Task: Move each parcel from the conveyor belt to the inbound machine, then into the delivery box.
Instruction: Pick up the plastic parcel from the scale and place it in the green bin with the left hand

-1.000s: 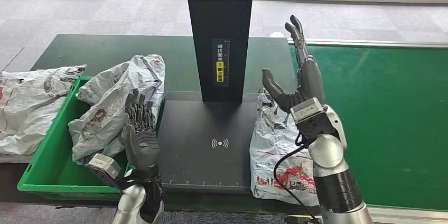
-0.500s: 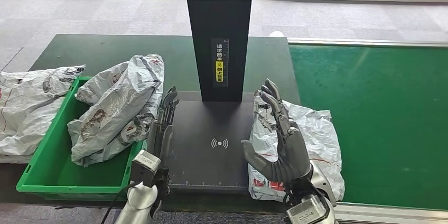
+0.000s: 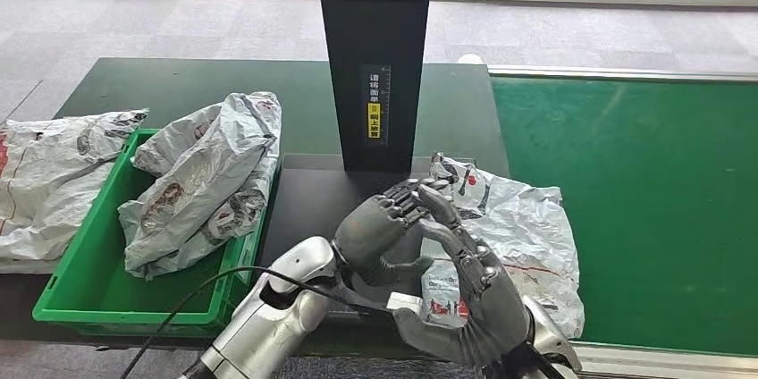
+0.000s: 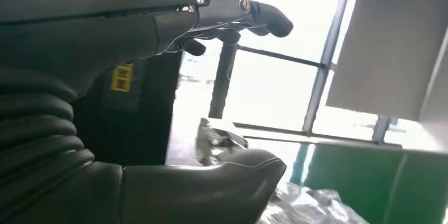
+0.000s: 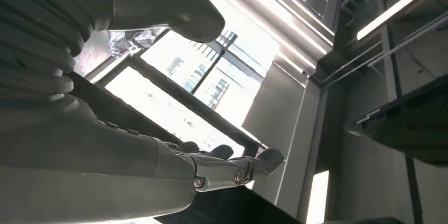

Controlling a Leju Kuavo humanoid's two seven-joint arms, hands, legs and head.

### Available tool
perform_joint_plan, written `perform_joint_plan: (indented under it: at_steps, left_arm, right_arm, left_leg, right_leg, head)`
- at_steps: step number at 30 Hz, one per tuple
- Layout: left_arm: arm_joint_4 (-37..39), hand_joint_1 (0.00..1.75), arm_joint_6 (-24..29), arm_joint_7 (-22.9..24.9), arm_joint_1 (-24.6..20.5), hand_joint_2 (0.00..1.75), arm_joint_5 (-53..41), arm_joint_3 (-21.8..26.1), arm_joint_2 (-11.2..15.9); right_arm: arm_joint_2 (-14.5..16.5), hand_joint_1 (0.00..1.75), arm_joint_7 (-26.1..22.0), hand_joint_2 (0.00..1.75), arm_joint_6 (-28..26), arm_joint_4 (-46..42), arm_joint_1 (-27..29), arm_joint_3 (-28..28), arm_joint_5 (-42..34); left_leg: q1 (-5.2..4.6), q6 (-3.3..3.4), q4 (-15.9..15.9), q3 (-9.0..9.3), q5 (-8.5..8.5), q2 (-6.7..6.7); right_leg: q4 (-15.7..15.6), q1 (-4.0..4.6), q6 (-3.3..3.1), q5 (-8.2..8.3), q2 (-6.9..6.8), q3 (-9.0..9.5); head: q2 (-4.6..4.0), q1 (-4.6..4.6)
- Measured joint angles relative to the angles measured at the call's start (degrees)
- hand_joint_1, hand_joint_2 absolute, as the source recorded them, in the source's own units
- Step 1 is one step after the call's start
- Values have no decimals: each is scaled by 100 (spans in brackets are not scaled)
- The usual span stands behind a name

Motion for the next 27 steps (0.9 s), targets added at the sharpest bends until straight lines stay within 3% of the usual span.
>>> perform_joint_plan:
  at_steps: [5,17,27]
  left_arm:
    - [1175,0,-190,33,-743,175,-241,-740,-358]
    - [2385,0,-501,-53,-1286,175,-216,-1286,-666]
    - [3527,0,-1855,-31,-1581,175,-260,-1692,-731]
  right_arm:
    - [-85,0,2,175,-49,0,-53,63,327]
    - [-150,0,9,175,-16,-85,-30,109,143]
    - [-161,0,7,175,-128,-89,-69,123,1]
  left_leg:
    - [0,0,0,1,1,10]
    - [1,0,-1,-1,1,10]
    - [1,0,0,0,1,9]
  right_leg:
    - [0,0,1,8,12,-3]
    - [1,1,0,6,14,-5]
    - [1,1,1,7,13,0]
  head:
    - [0,1]
    - [0,1]
    - [0,0]
